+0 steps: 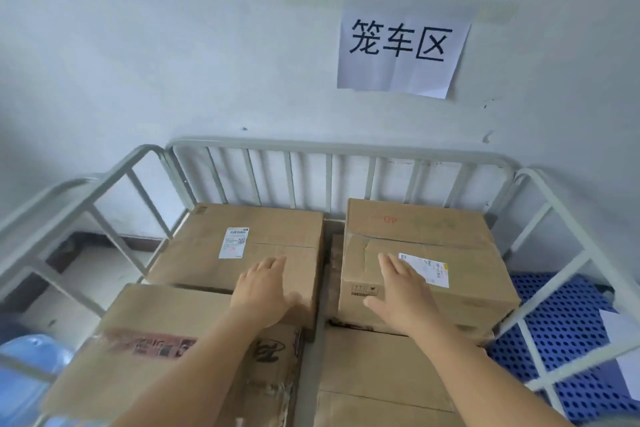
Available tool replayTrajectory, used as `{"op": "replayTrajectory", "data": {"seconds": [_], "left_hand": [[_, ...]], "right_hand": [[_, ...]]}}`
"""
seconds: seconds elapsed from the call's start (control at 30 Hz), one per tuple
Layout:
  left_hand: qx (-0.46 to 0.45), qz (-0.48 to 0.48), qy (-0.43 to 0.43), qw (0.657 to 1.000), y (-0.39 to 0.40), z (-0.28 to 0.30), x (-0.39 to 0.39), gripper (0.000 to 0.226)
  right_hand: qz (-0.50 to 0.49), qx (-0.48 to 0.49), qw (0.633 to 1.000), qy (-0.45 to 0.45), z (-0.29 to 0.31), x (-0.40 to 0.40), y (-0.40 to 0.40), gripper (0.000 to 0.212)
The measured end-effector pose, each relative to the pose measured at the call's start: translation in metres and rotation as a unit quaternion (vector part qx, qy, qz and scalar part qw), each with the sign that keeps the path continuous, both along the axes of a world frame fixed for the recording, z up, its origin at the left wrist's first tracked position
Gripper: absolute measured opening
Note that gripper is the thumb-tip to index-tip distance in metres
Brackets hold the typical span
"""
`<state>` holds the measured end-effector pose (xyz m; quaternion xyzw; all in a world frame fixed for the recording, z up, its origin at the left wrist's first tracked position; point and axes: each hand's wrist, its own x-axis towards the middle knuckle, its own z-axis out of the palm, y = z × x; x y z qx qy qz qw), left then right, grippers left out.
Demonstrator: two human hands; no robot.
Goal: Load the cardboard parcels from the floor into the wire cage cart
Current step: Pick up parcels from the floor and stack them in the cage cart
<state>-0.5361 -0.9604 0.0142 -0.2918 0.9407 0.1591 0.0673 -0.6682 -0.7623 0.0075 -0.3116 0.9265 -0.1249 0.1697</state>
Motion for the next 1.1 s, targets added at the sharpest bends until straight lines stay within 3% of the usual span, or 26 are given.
{"op": "replayTrajectory", "data": {"seconds": [0.23,0.5,0.8,1.1], "left_hand": [[-0.019,0.138,0.031,0.990,-0.009,0.032,0.113,0.079],[-0.046,0.350,0.044,0.935,0.037,0.045,0.240,0.076],[-0.071,0.510,0.026,0.857,0.139,0.048,0.353,0.074],[-0.041,0.671,0.009,0.741,0.239,0.041,0.465,0.063]], "right_hand": [[0.153,-0.026,0.988,0.024,0.022,0.071,-0.067,0.087],[0.359,-0.048,0.932,0.034,0.040,0.158,-0.107,0.090],[0.537,-0.066,0.841,0.022,0.042,0.271,-0.096,0.085],[0.695,-0.062,0.715,0.047,0.035,0.411,-0.069,0.086]]}}
